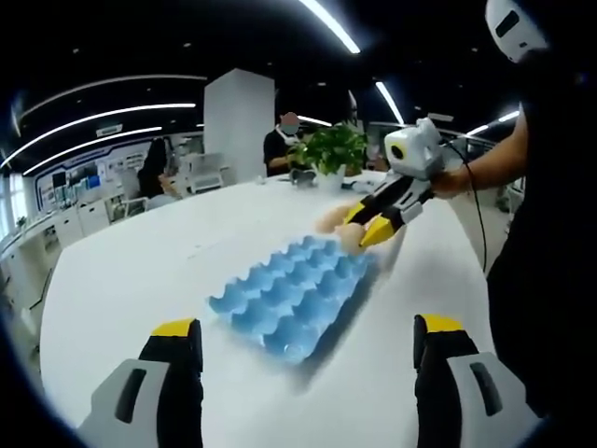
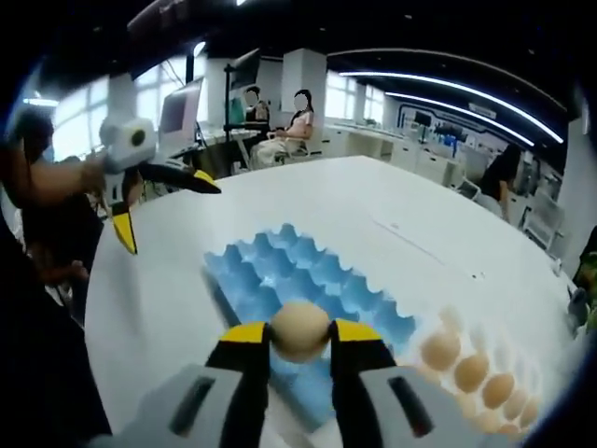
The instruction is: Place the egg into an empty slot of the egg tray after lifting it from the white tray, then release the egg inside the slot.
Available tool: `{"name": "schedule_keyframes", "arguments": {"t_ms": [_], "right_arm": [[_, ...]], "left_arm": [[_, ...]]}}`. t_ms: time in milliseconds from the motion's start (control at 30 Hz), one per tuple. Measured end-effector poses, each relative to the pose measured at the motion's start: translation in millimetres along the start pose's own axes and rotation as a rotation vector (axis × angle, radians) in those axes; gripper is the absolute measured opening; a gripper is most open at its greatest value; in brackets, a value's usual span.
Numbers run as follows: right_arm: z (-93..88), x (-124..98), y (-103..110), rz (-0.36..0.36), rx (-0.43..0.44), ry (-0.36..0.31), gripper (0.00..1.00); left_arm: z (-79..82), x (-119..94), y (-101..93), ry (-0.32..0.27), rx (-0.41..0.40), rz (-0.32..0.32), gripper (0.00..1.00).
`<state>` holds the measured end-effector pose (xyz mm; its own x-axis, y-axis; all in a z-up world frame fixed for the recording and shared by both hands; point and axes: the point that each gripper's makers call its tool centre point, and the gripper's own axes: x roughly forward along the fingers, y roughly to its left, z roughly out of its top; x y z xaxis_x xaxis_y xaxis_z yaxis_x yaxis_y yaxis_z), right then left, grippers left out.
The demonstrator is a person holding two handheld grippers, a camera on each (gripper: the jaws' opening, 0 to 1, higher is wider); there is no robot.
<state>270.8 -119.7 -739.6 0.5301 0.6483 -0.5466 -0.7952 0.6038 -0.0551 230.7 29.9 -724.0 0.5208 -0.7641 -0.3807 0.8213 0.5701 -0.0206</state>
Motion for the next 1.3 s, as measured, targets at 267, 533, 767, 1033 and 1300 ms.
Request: {"name": "schedule_keyframes", "arguments": {"t_ms": [267,533,767,1033,1300], "right_arm": [[15.5,18.7,20.6,0.062,-0.024,-0.014,0.24],[25.5,35.6,39.3,0.117,-0.053,-0.018,0.24],[37.3,53.0,56.5,0.157,-0.054,-0.036,0.24],[46.1,72.2,73.2,0.201,-0.082,-0.036,0.24],[45.6,90.0,82.3,0.230,-0.089,-0.023,0.24]], "left_arm": [[-1.6,-0.8,1.2,0.003,-0.006,-0.001,0.94],[-2.8,-0.7,2.9,0.000,-0.009,-0.004,0.94],[-4.1,-0.2,4.2,0.002,-0.010,-0.008,0.93],[-5.0,-1.3,5.0,0.003,-0.009,-0.010,0.93],[-4.6,-3.9,7.6,-0.006,-0.018,-0.004,0.93]]}}
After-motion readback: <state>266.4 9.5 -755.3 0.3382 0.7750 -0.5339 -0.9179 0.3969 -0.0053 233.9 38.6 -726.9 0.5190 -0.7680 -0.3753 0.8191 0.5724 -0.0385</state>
